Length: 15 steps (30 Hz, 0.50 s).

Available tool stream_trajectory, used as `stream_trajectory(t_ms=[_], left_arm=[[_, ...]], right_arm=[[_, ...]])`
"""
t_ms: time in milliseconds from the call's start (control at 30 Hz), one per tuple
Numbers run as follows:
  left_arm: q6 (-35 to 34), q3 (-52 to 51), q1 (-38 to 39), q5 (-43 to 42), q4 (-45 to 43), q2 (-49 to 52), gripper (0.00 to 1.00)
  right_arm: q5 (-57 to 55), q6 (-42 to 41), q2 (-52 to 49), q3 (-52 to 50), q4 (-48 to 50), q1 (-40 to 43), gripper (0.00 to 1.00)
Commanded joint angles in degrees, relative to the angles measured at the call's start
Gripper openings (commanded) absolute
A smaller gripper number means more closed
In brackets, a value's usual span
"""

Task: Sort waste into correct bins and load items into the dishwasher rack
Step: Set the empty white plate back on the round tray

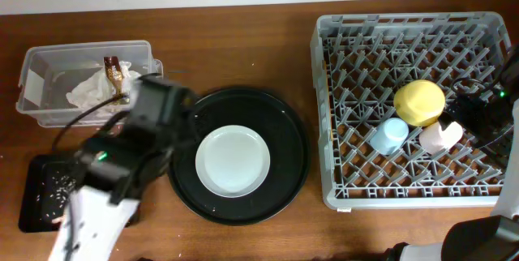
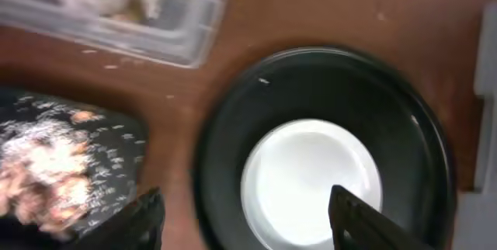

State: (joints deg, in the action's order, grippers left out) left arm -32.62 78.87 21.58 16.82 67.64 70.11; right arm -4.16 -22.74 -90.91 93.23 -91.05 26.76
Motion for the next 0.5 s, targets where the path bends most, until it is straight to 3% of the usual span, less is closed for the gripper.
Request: stream_trajectory(t_ms=[0, 67, 133, 233, 400, 467], left_arm=[[0.1, 0.7, -12.4, 9.9, 3.3, -11.6, 0.99], [0.1, 0.7, -18.1, 10.1, 3.4, -16.2, 0.99], [0.1, 0.7, -21.2, 16.7, 4.3, -17.8, 0.99], [0.1, 0.7, -24.6, 8.7, 2.2, -17.5, 0.99], [-2.5, 0.7, -37.1, 8.2, -0.5, -14.9, 0.99], [-2.5, 0.7, -37.2, 7.8, 2.5, -12.4, 0.99]], right_arm=[[-0.1, -0.7, 0.3, -0.1, 0.0, 0.3, 0.99], [-0.1, -0.7, 0.3, -0.1, 0.0, 0.3, 0.99], [-0.1, -0.7, 0.3, -0.1, 0.0, 0.3, 0.99], [-0.1, -0.7, 0.3, -0.1, 0.0, 0.3, 0.99], [-0.1, -0.7, 0.3, -0.1, 0.0, 0.3, 0.99], [-0.1, -0.7, 0.3, -0.1, 0.0, 0.3, 0.99]])
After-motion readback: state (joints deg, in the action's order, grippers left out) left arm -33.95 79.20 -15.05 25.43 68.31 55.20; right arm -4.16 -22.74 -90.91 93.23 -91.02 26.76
